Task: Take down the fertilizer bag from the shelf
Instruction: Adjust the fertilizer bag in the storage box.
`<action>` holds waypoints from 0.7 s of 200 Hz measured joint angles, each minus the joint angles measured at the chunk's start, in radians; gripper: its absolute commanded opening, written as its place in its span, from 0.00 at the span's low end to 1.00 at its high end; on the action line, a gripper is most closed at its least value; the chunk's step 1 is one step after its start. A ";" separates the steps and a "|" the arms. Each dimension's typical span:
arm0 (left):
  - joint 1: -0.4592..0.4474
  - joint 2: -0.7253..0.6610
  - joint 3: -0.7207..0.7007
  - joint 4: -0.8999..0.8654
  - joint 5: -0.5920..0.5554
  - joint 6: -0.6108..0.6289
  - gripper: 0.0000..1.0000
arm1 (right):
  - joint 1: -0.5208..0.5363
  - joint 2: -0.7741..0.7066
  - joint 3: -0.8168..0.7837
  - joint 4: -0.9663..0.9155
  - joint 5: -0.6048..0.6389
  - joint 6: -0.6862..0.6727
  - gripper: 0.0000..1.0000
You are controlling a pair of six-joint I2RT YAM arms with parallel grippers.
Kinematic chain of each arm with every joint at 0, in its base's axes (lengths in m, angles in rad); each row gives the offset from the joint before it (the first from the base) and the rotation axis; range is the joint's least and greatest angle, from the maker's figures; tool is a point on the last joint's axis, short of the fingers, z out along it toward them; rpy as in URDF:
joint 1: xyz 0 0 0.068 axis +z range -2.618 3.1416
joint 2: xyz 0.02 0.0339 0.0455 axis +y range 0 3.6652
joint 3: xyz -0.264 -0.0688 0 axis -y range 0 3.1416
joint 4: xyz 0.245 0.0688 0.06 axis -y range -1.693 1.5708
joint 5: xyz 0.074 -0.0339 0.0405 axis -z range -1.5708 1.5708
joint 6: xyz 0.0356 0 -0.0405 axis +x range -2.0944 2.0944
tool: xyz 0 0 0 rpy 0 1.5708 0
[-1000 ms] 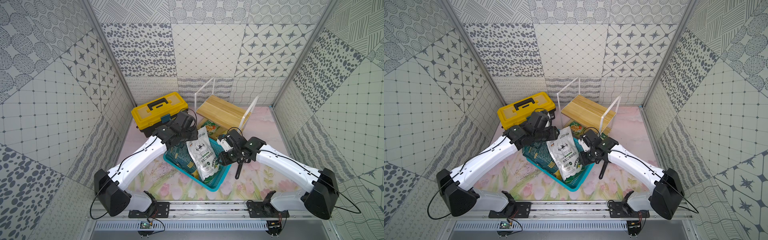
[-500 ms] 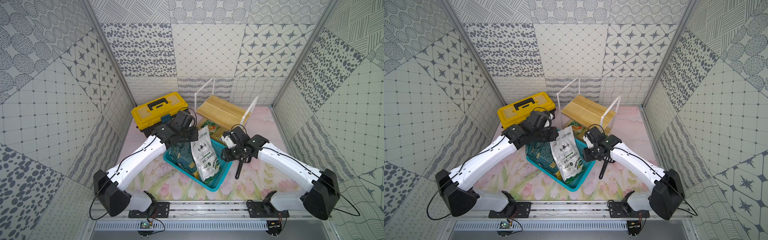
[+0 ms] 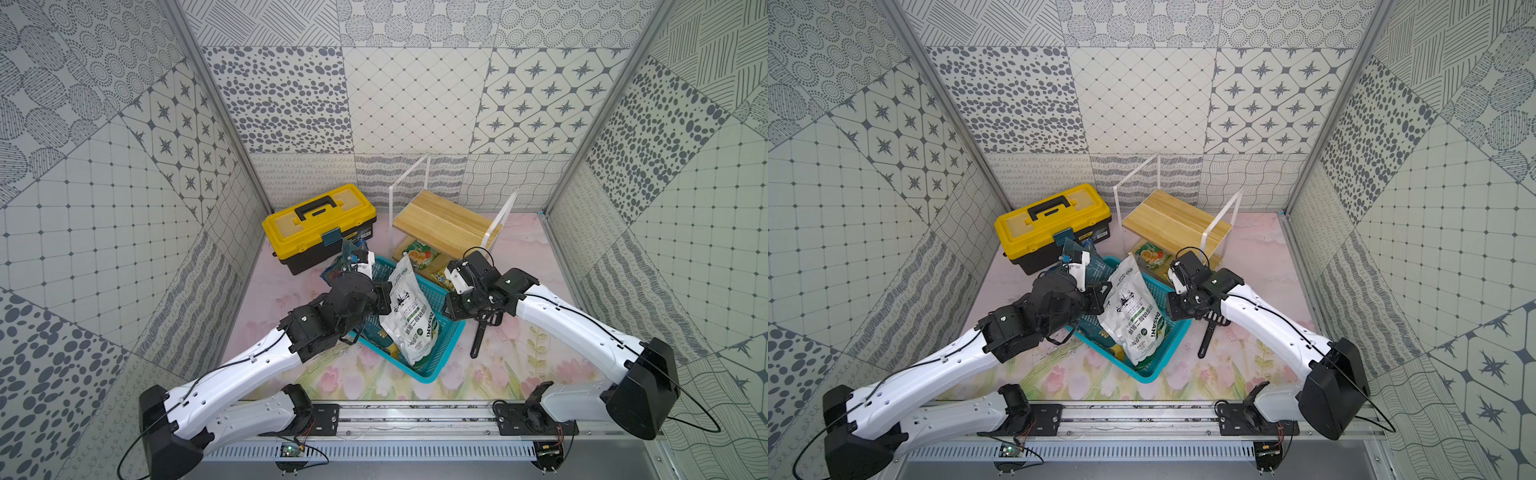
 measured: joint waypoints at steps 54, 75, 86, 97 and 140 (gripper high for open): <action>-0.075 -0.117 -0.114 0.066 -0.082 0.016 0.17 | 0.006 -0.011 -0.090 0.028 0.022 0.106 0.34; -0.080 -0.116 -0.100 0.051 -0.111 0.053 0.69 | 0.006 -0.014 -0.089 0.037 0.034 0.117 0.37; -0.082 -0.106 -0.068 0.022 -0.127 0.087 0.78 | 0.003 -0.017 -0.085 0.039 0.037 0.117 0.39; -0.083 -0.093 -0.020 -0.004 -0.148 0.135 0.79 | -0.006 -0.018 -0.074 0.039 0.035 0.118 0.41; -0.084 -0.027 0.259 -0.021 -0.161 0.336 0.77 | -0.106 -0.059 -0.066 0.074 -0.051 0.108 0.45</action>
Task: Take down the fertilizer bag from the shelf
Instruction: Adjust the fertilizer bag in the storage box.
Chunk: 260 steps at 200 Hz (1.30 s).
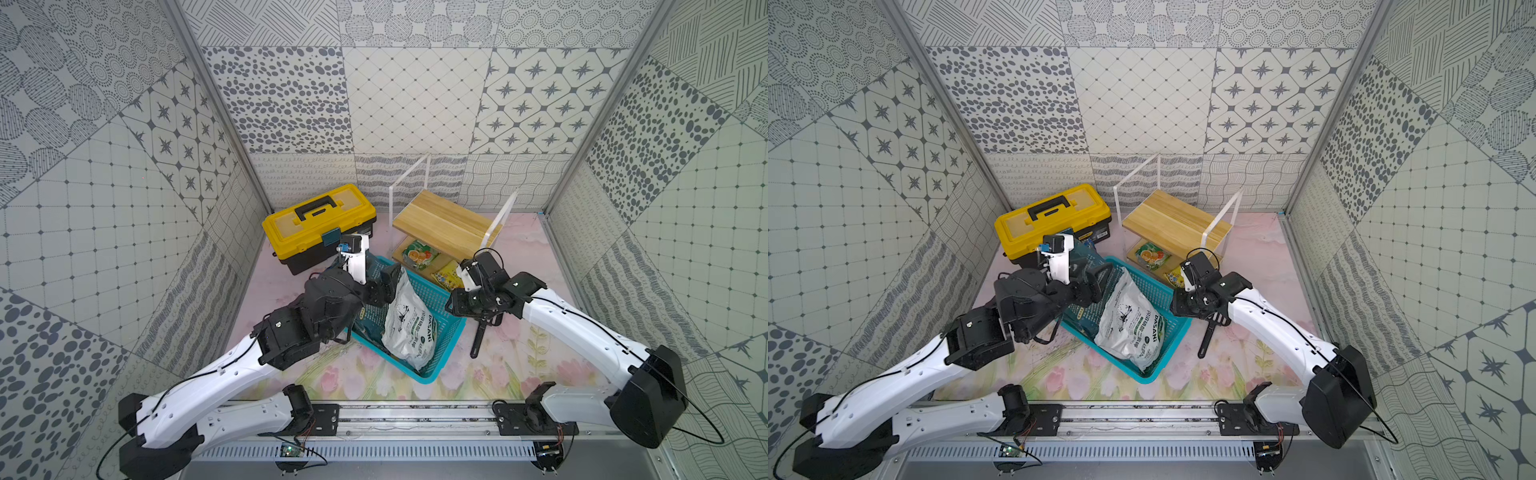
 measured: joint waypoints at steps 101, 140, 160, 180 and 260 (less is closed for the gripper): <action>-0.130 0.356 0.319 -0.202 0.254 0.083 0.50 | -0.169 -0.110 -0.129 0.097 -0.192 -0.050 0.53; -0.194 0.439 0.278 -0.250 0.306 0.008 0.45 | -0.161 -0.157 -0.174 0.106 -0.183 -0.024 0.53; -0.217 0.491 0.266 -0.281 0.327 -0.040 0.41 | -0.132 -0.202 -0.202 0.101 -0.134 0.007 0.54; -0.230 0.538 0.248 -0.312 0.331 -0.095 0.37 | -0.084 -0.236 -0.224 0.103 -0.084 0.039 0.54; -0.234 0.704 0.211 -0.444 0.372 -0.235 0.36 | -0.063 -0.301 -0.339 0.155 0.000 0.156 0.55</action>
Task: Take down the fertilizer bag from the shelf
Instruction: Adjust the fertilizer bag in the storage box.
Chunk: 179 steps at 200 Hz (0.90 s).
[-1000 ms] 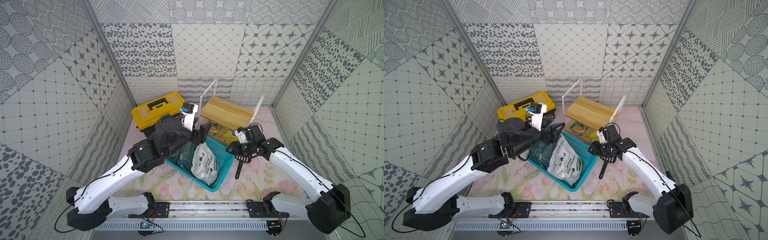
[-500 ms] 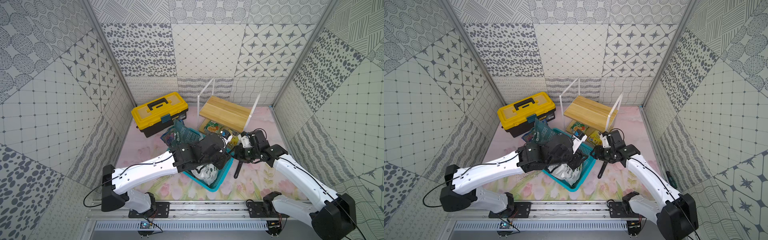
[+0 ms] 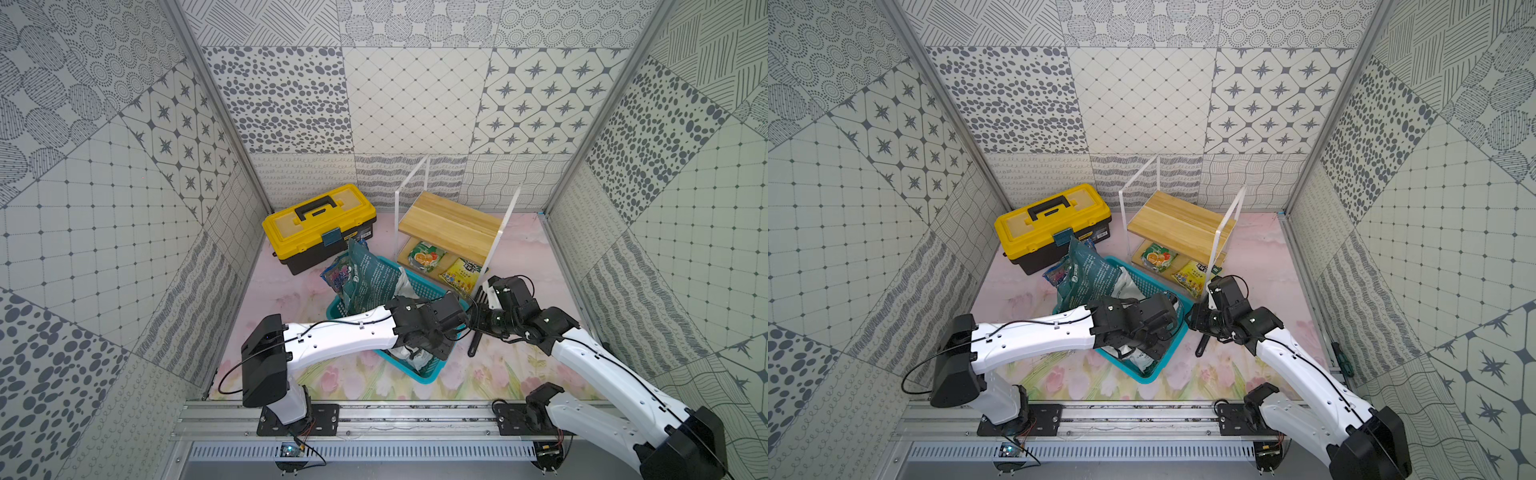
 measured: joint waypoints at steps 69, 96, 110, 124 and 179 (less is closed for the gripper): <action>0.054 0.160 0.027 -0.072 0.091 -0.044 0.29 | 0.000 0.101 -0.038 0.171 -0.039 0.076 0.55; 0.057 0.213 0.068 -0.094 0.117 -0.046 0.35 | 0.000 0.149 -0.065 0.240 -0.057 0.107 0.55; 0.061 0.225 0.084 -0.112 0.126 -0.047 0.43 | 0.000 0.169 -0.079 0.267 -0.068 0.121 0.55; 0.065 0.230 0.094 -0.132 0.126 -0.049 0.55 | 0.000 0.181 -0.087 0.282 -0.074 0.131 0.55; 0.074 0.246 0.129 -0.216 0.087 -0.032 0.76 | 0.001 0.182 -0.091 0.321 -0.085 0.145 0.55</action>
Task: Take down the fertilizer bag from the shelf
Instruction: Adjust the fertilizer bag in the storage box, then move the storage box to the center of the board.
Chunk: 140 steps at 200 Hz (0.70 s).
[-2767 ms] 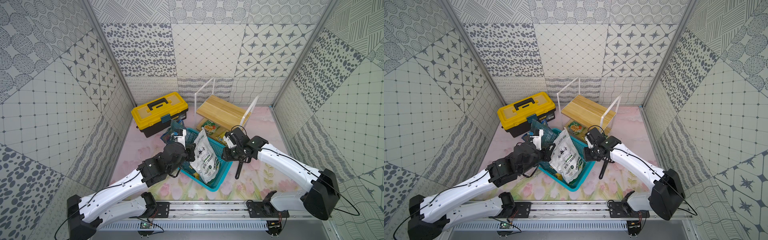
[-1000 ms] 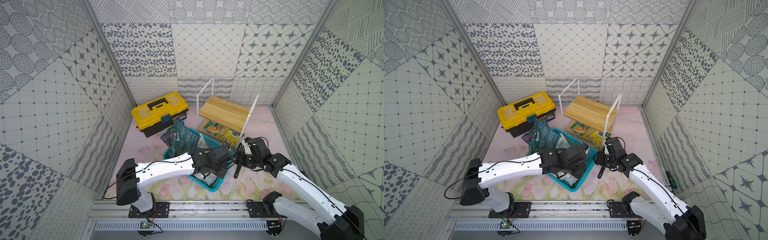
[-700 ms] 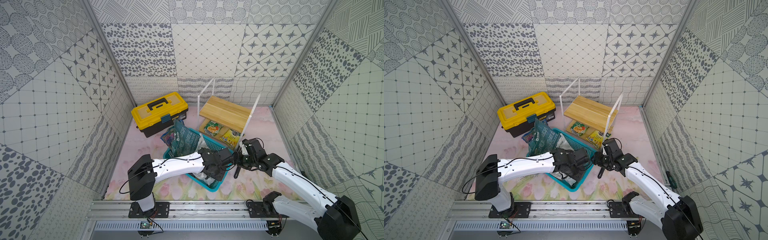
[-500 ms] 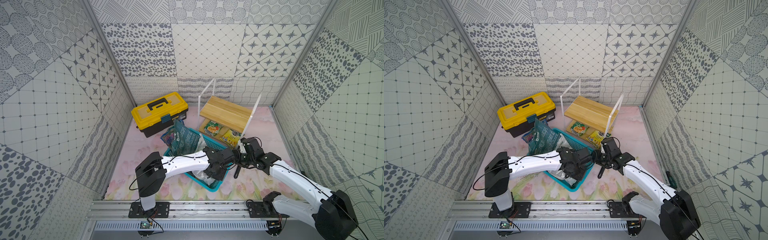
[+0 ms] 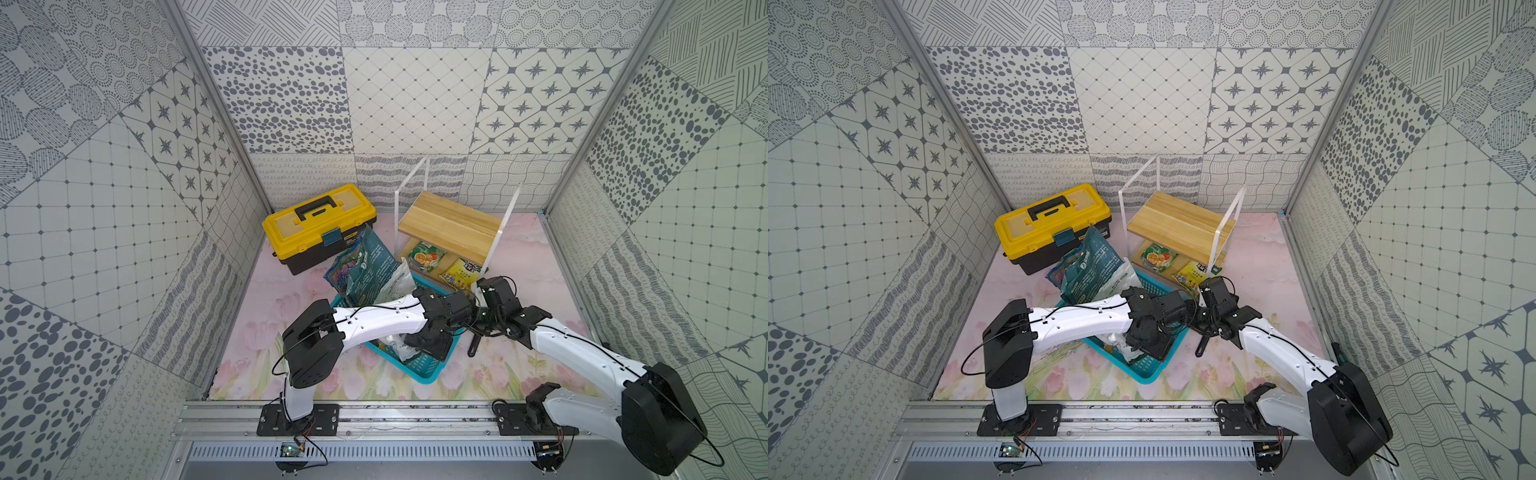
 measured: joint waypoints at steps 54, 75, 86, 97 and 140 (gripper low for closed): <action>0.025 -0.010 -0.018 0.005 0.014 0.015 0.72 | 0.008 0.005 0.000 -0.018 0.009 0.001 0.31; 0.043 -0.029 -0.047 0.034 0.049 0.016 0.71 | 0.016 0.022 0.012 -0.040 0.023 0.023 0.21; 0.053 -0.042 -0.068 0.056 0.069 0.018 0.71 | 0.027 0.033 0.029 -0.063 0.035 0.051 0.21; 0.064 -0.056 -0.089 0.074 0.090 0.020 0.71 | 0.040 0.052 0.053 -0.088 0.052 0.058 0.20; 0.115 -0.117 -0.172 0.128 0.137 0.030 0.72 | 0.097 0.155 0.130 -0.066 0.107 0.069 0.20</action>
